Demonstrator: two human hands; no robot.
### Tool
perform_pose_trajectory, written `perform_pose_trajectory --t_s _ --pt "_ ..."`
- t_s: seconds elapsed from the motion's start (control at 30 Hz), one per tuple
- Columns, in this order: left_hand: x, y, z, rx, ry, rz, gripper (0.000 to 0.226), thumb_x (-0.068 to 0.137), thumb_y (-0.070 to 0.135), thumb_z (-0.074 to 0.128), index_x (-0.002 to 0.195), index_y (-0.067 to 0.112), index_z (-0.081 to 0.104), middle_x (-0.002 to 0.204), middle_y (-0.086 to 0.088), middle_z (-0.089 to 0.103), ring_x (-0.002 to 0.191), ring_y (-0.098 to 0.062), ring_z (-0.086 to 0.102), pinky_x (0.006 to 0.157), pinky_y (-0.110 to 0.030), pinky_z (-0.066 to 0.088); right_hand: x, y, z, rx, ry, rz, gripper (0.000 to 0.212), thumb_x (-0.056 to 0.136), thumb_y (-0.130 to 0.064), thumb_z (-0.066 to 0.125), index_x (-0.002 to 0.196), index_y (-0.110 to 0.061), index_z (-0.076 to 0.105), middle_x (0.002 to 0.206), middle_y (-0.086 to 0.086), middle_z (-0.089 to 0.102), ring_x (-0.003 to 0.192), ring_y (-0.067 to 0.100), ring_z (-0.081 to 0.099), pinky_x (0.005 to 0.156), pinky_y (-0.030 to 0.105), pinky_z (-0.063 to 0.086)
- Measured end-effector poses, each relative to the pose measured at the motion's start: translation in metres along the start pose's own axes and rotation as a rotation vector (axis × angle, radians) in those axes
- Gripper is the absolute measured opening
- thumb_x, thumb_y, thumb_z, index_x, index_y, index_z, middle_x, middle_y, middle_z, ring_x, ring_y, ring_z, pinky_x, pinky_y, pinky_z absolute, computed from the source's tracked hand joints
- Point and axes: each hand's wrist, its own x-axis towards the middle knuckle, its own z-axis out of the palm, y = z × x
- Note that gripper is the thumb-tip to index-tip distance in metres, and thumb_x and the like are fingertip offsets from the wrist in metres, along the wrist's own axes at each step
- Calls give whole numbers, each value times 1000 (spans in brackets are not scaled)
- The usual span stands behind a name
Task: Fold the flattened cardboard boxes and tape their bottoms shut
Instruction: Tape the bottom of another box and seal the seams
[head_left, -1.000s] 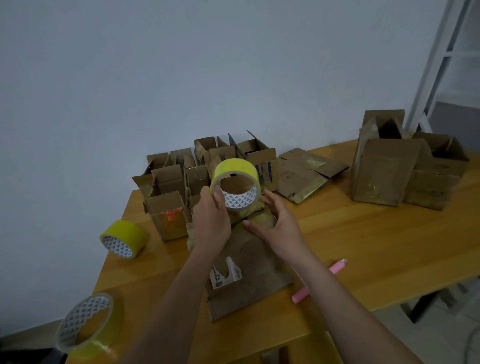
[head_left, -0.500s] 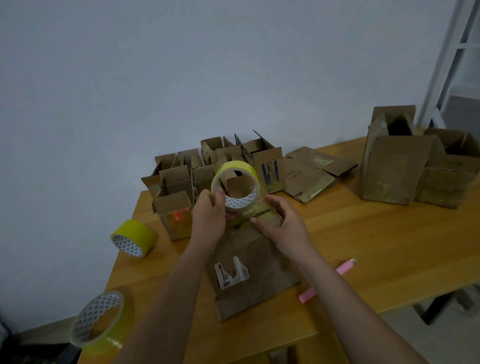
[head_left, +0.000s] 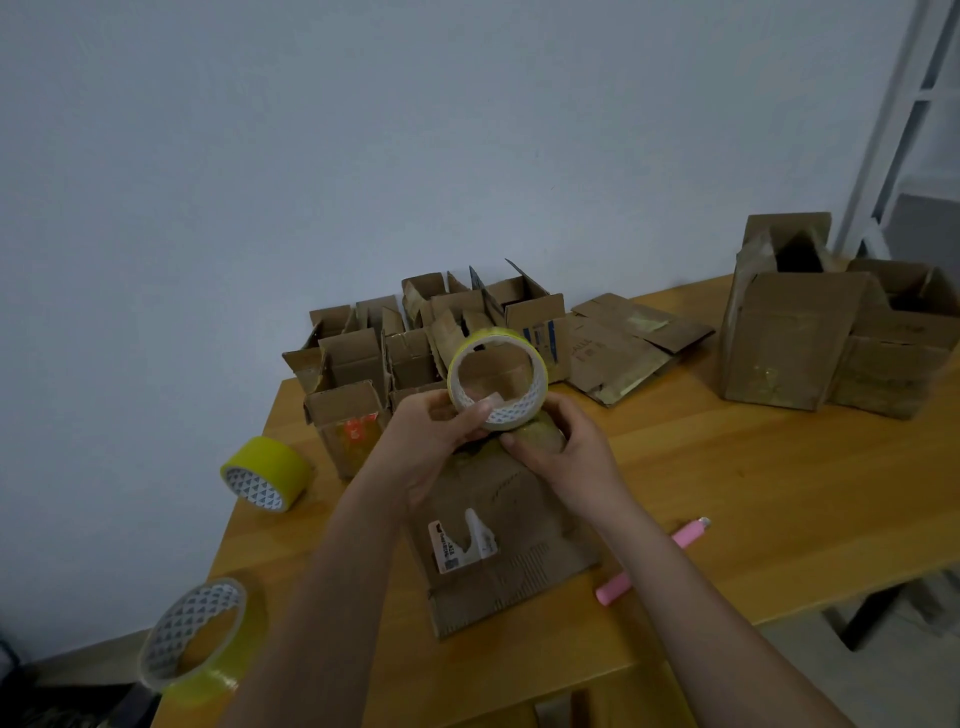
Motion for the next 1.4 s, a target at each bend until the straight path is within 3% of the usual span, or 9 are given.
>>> perform_pose_trajectory --t_s 0.1,0.27,0.47,0.6,0.7,0.83,1.07,1.2,1.4 --pt "0 -9 0 333 136 203 23 95 37 57 105 17 64 100 -3 69 94 -17 66 86 -33 54 0 2 -1 -5 -16 12 59 76 -37 81 127 -25 56 121 -12 62 114 5 57 97 34 51" --pt "0 -18 8 256 172 302 28 99 37 42 113 14 50 109 -6 61 105 -17 64 90 -34 56 0 3 0 1 -32 18 64 75 -42 80 131 -25 55 125 -11 60 118 6 55 100 38 50" --pt "1 -19 7 403 114 451 52 90 60 35 119 17 40 109 1 57 103 -14 61 86 -40 57 0 7 2 -38 32 24 63 76 -39 80 131 -26 53 127 -7 54 118 7 52 99 35 50" --pt "4 -12 16 424 102 532 34 93 44 38 117 20 36 110 5 54 100 1 56 80 -15 52 2 7 2 -25 35 47 59 76 -35 81 128 -24 55 124 -6 57 114 6 55 94 29 51" --pt "3 -10 29 265 59 495 18 99 26 41 115 21 34 110 13 51 100 -7 62 77 -19 56 2 7 1 -16 28 51 57 76 -34 81 126 -23 56 123 -4 58 111 6 56 93 29 52" --pt "8 -12 30 257 95 447 20 100 30 39 114 16 34 103 6 58 80 -14 73 67 -26 59 1 5 -1 -12 28 68 58 77 -35 80 127 -25 53 123 -7 56 108 -3 53 83 9 47" --pt "20 -7 30 197 160 336 29 101 36 34 117 12 36 108 -15 56 67 -25 72 60 -46 61 -1 4 0 0 15 62 59 79 -41 78 131 -29 52 127 -9 56 117 3 52 95 24 49" --pt "19 -7 32 156 168 323 24 103 32 33 115 11 36 108 -11 56 67 -26 72 54 -35 60 -1 5 0 7 15 78 58 80 -39 78 131 -29 51 128 -9 55 117 3 51 97 24 48" --pt "28 -2 47 102 134 288 25 102 37 32 110 14 34 105 -21 55 63 -27 72 53 -39 60 0 6 -3 5 12 110 68 77 -43 79 136 -28 49 131 -11 54 120 4 50 101 29 47"
